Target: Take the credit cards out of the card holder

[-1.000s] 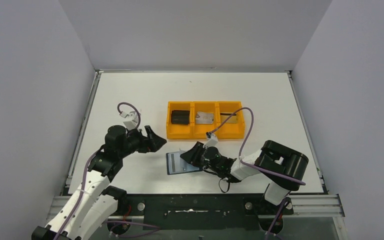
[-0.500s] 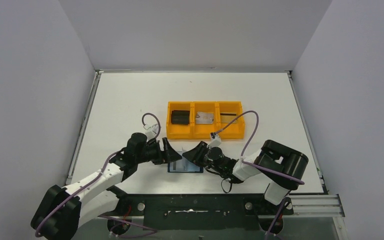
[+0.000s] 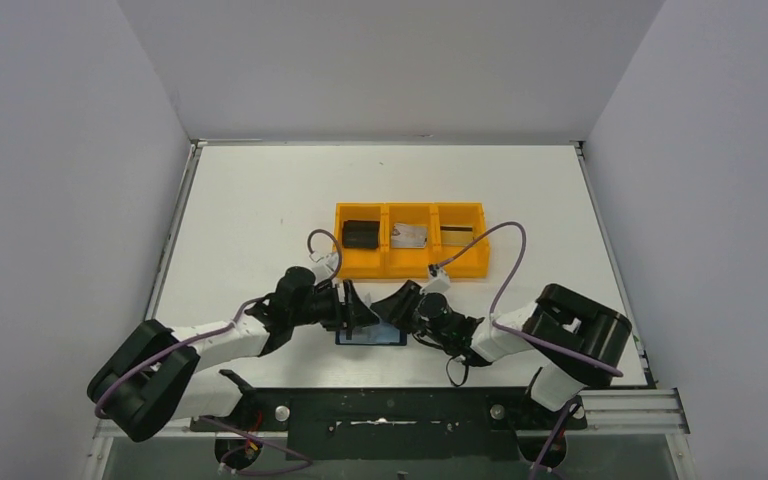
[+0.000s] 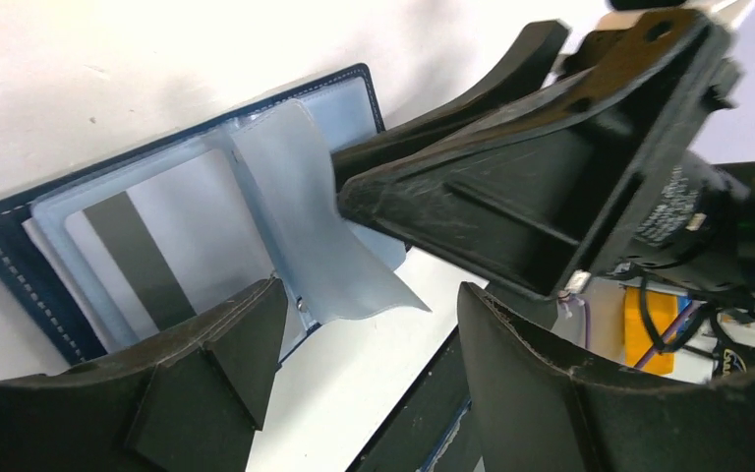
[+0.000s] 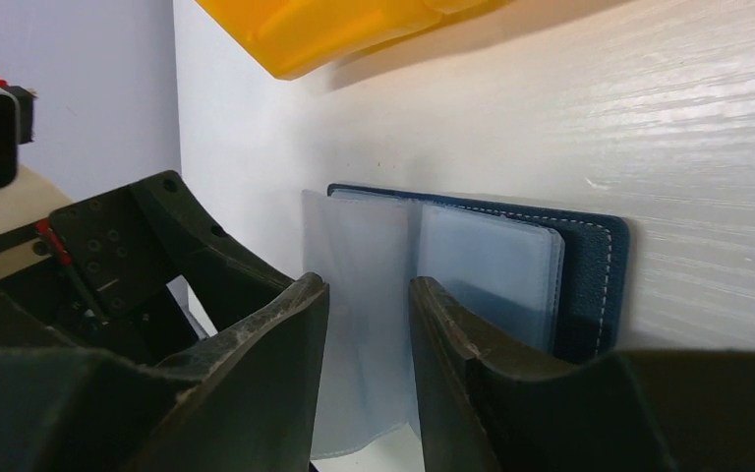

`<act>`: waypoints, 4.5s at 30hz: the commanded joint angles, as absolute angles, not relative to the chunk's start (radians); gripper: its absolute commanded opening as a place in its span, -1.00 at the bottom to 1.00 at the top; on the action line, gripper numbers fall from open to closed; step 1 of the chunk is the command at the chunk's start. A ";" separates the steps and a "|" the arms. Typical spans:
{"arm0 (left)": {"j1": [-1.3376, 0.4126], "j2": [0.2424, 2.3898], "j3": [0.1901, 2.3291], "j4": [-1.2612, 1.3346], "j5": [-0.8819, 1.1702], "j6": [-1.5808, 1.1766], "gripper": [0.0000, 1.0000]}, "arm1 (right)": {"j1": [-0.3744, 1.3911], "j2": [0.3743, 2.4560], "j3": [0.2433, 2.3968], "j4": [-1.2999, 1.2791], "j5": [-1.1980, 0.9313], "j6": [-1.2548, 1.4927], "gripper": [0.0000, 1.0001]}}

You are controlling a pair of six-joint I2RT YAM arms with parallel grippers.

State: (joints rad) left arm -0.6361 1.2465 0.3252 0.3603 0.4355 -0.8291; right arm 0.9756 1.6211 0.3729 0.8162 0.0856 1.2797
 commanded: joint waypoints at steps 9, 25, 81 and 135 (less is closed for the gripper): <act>-0.738 1.469 0.429 0.663 0.533 -0.842 0.18 | 1.060 1.299 0.471 0.165 0.456 1.318 -0.10; -0.782 1.091 0.447 0.127 0.046 -0.712 0.01 | 1.097 1.161 0.468 0.176 0.440 1.228 -0.10; -0.616 1.112 0.437 -0.011 0.222 -0.680 -0.31 | 1.141 1.627 0.793 0.029 0.324 1.218 -0.32; -0.680 1.323 0.457 -0.075 0.130 -0.649 -0.78 | 1.035 1.604 0.446 0.711 0.004 1.309 -0.82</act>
